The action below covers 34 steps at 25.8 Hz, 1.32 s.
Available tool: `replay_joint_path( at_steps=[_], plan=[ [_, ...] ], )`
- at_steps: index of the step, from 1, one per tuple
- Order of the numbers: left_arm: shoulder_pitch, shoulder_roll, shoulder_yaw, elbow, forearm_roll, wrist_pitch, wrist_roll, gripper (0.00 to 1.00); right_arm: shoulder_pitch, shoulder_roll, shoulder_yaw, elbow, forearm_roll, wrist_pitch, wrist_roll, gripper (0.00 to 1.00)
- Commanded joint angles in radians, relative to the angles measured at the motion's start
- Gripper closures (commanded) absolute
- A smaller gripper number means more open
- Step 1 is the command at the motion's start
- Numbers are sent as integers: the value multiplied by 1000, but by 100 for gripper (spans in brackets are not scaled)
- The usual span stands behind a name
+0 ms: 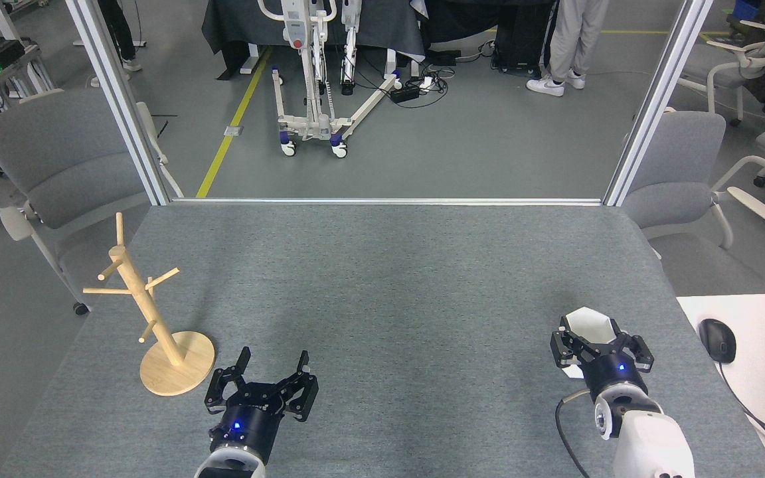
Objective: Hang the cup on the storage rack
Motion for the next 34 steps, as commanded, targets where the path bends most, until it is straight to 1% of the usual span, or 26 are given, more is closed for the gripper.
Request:
replay_joint_path(
  at_steps=[1,5,6,8,10,11,13,15,17,19,21,22,24,26,28,30,32,34],
  plan=[
    [0,-2,-1,0,0,0,0,1,0,0,-2,0,1,-8,3,78],
    [2,-2,-2,-4,0,-1,1,1,-5,-3,-10,0,-7,-51,12,89],
    [2,-2,-4,-7,0,-3,3,1,-12,-3,-11,-2,-12,-59,18,89],
    [2,2,-22,-11,-2,-14,12,1,-40,-5,-11,-15,-15,-74,66,89],
    [3,2,-36,-14,-2,-20,12,0,-49,-8,-17,-54,-31,-88,159,89],
    [2,-2,-36,-11,-2,-20,9,1,-54,-8,-31,-103,-48,-89,208,89],
    [2,-5,-41,-11,0,-20,3,1,-54,-11,-62,-233,-78,-89,323,89],
    [2,-5,-57,-10,0,-9,-2,1,-51,-3,-68,-383,-88,-89,438,89],
    [2,-5,-59,-13,0,-11,11,1,-41,3,-79,-505,-91,-88,533,90],
    [3,3,-68,-28,-5,-32,18,1,-26,14,-80,-615,-105,-85,598,91],
    [5,15,-114,-54,-10,-81,30,1,2,35,-68,-690,-124,-79,622,95],
    [6,25,-136,-66,-11,-109,37,1,12,37,-59,-721,-125,-77,621,97],
    [2,49,-182,-94,-14,-155,38,1,15,45,-2,-756,-124,-25,622,98],
    [-5,55,-252,-102,-33,-173,38,1,6,58,73,-770,-124,104,624,98],
    [-24,55,-320,-100,-86,-173,37,1,-15,63,151,-787,-122,233,624,98],
    [-40,52,-390,-96,-154,-173,34,1,-35,64,223,-811,-119,333,635,98],
    [-60,41,-444,-94,-189,-172,27,1,-41,74,282,-827,-111,399,684,98],
    [-92,31,-485,-85,-191,-172,23,1,-43,83,326,-856,-105,443,716,99]
  ],
)
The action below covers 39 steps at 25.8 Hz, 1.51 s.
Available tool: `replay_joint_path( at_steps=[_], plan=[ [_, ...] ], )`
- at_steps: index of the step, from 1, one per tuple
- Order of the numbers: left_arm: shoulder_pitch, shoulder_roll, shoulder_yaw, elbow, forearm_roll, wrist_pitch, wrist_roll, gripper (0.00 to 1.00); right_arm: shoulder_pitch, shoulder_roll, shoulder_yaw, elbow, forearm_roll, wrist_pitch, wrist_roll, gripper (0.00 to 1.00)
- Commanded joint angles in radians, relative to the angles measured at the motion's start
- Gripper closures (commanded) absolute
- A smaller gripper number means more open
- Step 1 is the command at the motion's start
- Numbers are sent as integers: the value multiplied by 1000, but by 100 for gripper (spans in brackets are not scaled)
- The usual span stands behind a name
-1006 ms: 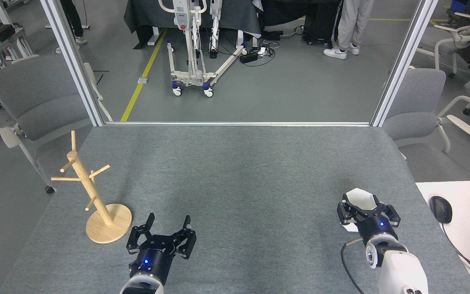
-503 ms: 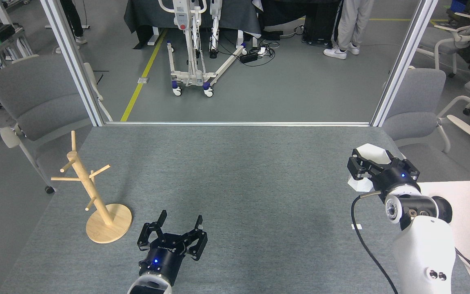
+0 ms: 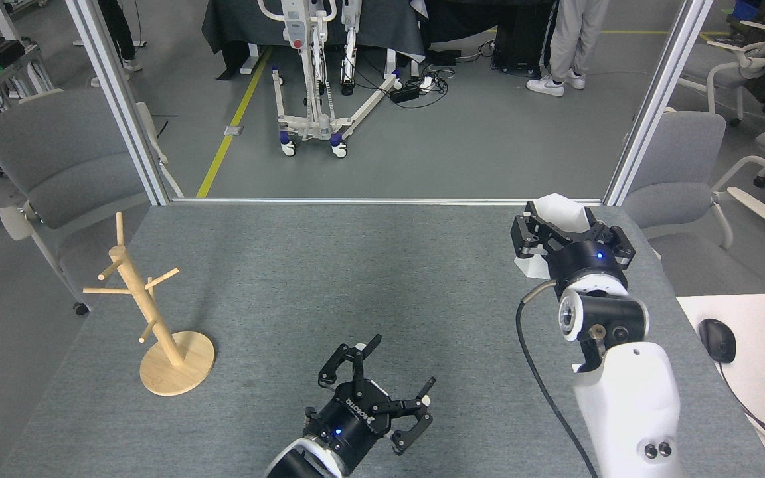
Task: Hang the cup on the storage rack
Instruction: 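Carry the white cup toward the left gripper at table center, then grasp the white cup with the left gripper beside the right gripper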
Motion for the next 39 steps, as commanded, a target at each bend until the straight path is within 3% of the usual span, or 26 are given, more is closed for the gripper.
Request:
replay_joint_path(
  at_steps=[1,8,12,17,39],
  plan=[
    [-55,-18,-86,17,-30,1,-12,1,-8,14,94,-42,16,114,52,99],
    [-222,-61,-106,144,-27,12,-81,1,-7,76,214,-38,127,273,138,98],
    [-279,-63,-96,198,-18,10,-86,1,-7,80,288,-30,130,338,161,98],
    [-344,-64,-92,249,31,-23,-99,1,1,87,297,-9,133,339,161,98],
    [-446,-66,-90,428,174,-51,-196,1,6,126,372,44,134,380,160,98]
  ],
)
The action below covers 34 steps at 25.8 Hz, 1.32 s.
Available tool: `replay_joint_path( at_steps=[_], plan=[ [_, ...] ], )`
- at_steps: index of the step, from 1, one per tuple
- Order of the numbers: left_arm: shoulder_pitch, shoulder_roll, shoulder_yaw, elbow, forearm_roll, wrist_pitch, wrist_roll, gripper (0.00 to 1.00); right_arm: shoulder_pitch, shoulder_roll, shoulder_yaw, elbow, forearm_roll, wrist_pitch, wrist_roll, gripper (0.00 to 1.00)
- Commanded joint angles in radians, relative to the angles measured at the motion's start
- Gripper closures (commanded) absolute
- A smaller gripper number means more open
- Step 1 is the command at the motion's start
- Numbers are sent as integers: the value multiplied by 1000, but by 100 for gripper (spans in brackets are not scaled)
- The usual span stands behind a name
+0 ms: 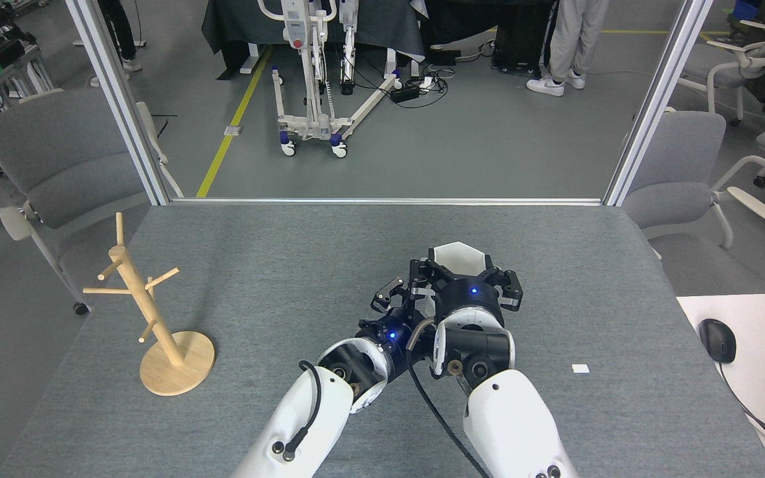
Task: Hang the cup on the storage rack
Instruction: 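Grasp the white cup with the left gripper beside the right gripper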
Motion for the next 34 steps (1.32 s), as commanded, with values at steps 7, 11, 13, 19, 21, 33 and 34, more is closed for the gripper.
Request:
replay_joint_path(
  at_steps=[7,11,13,19,21,33,34],
  plan=[
    [-13,0,-1,7,46,0,-2,5,8,15,32,34,2,17,-6,98],
    [-13,0,-11,6,46,-4,-2,24,19,23,35,35,2,17,-8,98],
    [-14,0,-12,6,45,-15,-4,38,21,24,39,39,2,17,-8,98],
    [-10,2,-4,-2,43,-90,-68,100,22,34,43,40,12,17,-9,98],
    [-10,2,-3,0,43,-89,-74,100,22,34,43,40,11,17,-9,98],
    [-10,3,0,7,45,-85,-74,100,21,32,40,45,8,11,-8,58],
    [-10,3,0,9,45,-85,-76,100,21,34,40,52,9,14,-9,23]
  ],
)
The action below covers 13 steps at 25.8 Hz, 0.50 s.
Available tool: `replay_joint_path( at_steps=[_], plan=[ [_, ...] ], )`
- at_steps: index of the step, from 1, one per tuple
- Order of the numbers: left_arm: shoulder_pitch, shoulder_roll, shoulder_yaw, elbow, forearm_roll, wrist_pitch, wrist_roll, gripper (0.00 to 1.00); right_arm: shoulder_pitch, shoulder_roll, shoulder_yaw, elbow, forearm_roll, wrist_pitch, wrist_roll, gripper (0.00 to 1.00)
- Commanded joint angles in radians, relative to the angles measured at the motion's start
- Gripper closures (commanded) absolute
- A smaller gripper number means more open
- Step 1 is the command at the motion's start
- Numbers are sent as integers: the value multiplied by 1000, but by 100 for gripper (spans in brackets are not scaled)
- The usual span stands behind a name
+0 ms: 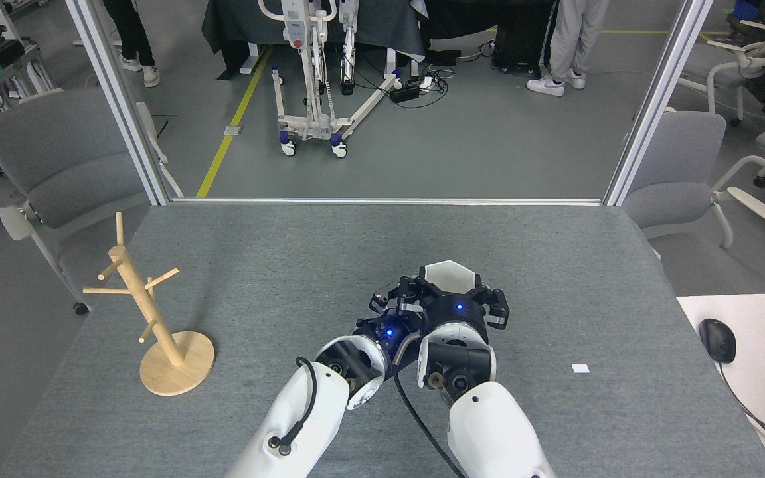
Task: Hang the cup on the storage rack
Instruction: 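Grasp the white cup with the left gripper beside the right gripper, then release the cup from the right gripper and withdraw it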
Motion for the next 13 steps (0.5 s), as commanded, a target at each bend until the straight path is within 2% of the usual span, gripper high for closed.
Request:
replay_joint_path(
  at_steps=[1,4,9,13],
  plan=[
    [0,0,0,2,0,-70,-1,100,-1,0,1,15,2,-35,-8,5],
    [0,0,0,2,0,-68,-1,100,-3,-2,-2,24,-6,-49,-18,1],
    [3,0,9,6,0,-68,-3,100,-3,0,-8,24,-14,-63,-84,1],
    [3,2,9,23,0,-68,-3,100,-3,2,-11,27,-61,-63,-156,1]
  ],
)
